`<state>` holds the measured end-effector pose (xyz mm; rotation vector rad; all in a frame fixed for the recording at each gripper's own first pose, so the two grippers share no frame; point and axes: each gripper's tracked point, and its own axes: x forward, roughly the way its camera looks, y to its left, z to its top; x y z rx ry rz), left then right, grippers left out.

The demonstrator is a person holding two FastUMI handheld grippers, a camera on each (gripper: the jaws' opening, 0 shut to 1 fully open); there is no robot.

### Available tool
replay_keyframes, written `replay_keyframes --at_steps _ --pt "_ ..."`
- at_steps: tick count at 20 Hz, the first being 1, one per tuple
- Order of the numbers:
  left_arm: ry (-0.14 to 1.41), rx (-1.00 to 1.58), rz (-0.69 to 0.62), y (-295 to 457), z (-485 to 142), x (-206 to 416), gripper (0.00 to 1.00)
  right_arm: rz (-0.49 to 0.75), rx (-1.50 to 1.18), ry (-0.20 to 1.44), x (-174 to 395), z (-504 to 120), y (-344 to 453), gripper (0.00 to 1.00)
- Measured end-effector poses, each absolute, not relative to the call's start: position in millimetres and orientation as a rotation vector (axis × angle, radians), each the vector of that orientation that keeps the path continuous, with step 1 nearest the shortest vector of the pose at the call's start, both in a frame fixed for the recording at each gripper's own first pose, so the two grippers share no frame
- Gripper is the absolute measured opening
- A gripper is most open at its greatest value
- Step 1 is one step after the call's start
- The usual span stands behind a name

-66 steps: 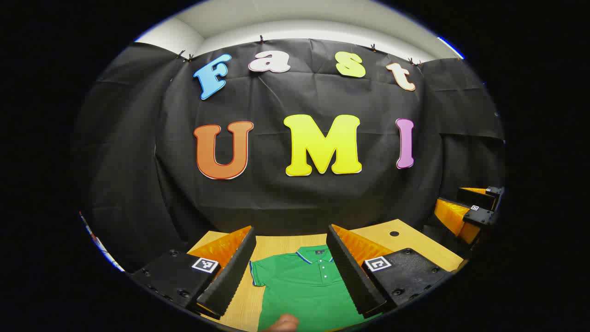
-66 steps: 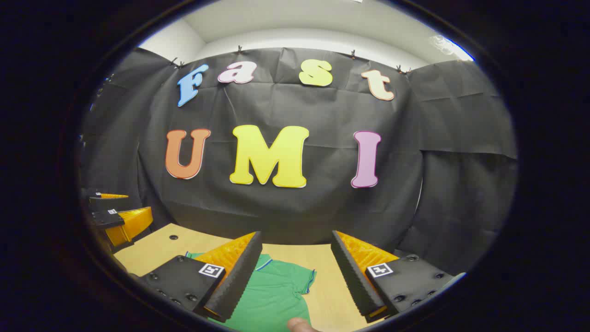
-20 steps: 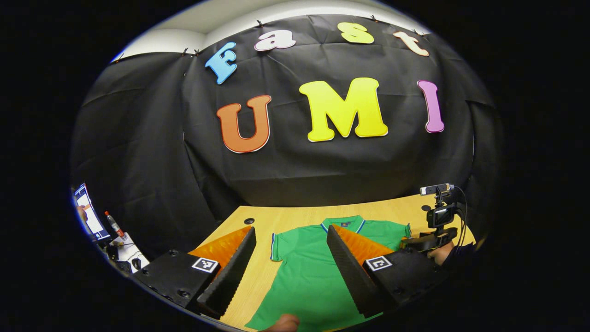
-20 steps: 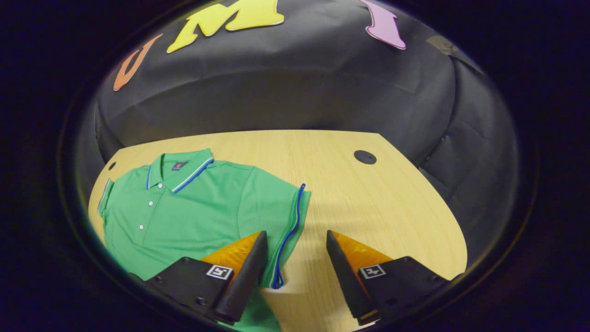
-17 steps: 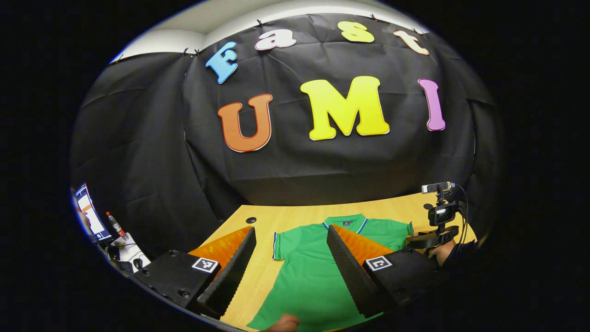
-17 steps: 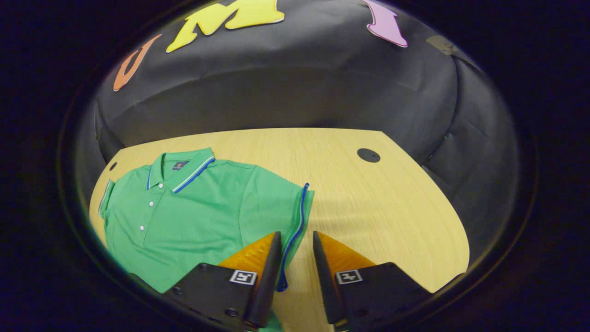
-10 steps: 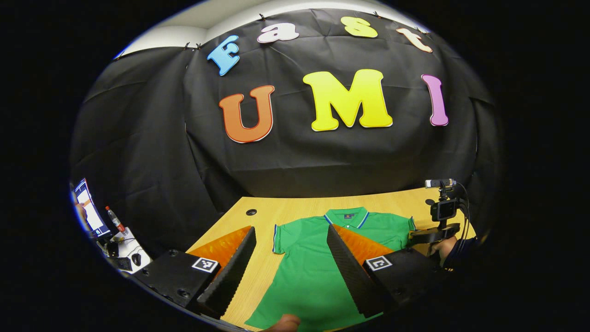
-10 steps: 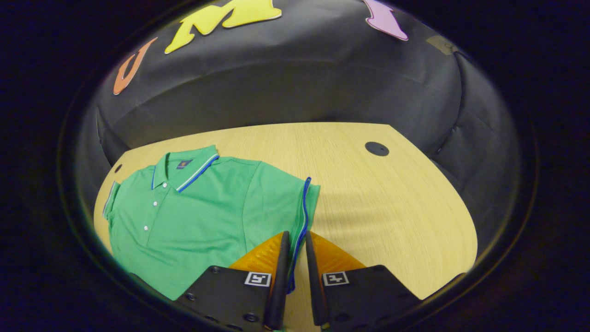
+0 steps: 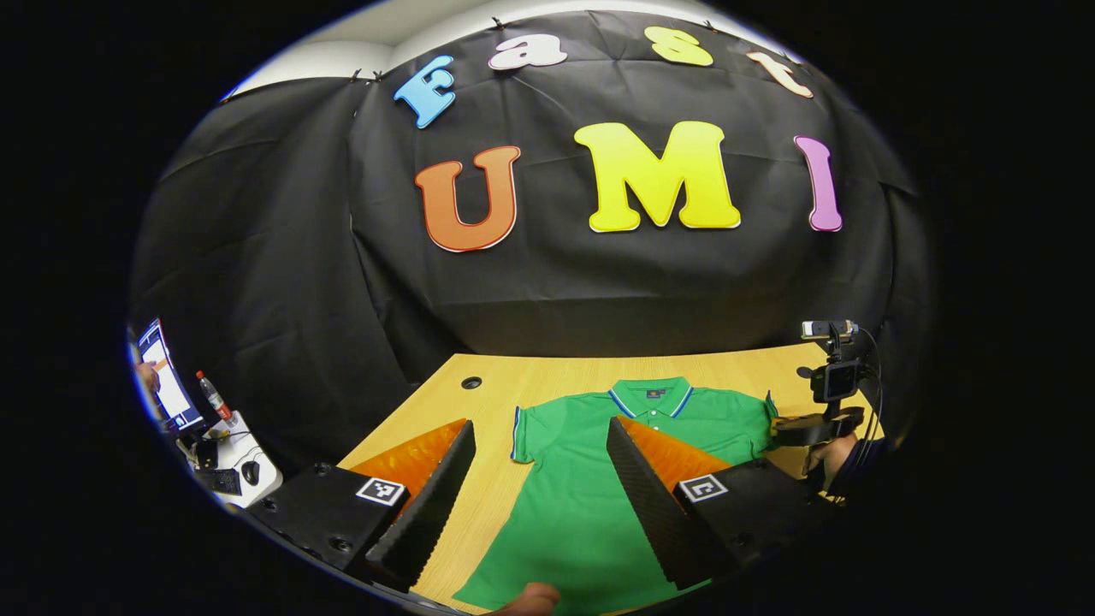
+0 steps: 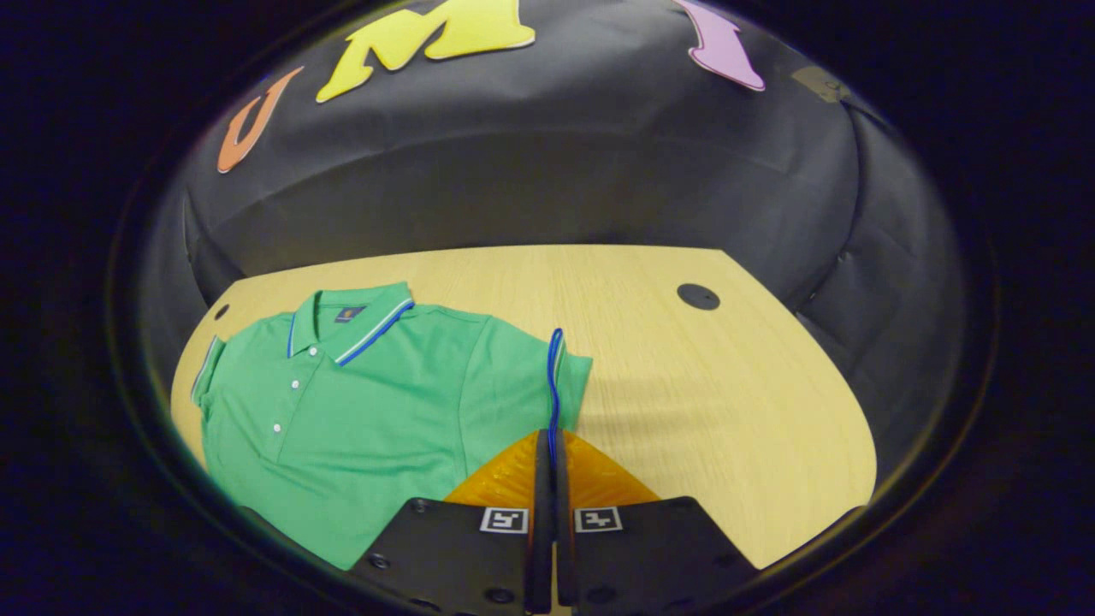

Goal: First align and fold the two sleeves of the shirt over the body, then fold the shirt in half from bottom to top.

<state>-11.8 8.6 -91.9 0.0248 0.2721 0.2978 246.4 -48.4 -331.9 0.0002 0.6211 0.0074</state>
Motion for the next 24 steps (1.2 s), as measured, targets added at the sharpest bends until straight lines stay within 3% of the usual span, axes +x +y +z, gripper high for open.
replay_keyframes --at_steps 14,24 --pt "0.285 -0.029 0.368 36.1 -96.8 -33.6 1.00 0.284 -0.171 0.517 223.8 -305.4 49.1 0.05" --pt "0.348 -0.109 0.375 63.9 -126.9 -44.6 1.00 0.320 -0.147 0.569 199.5 -317.8 78.0 0.10"
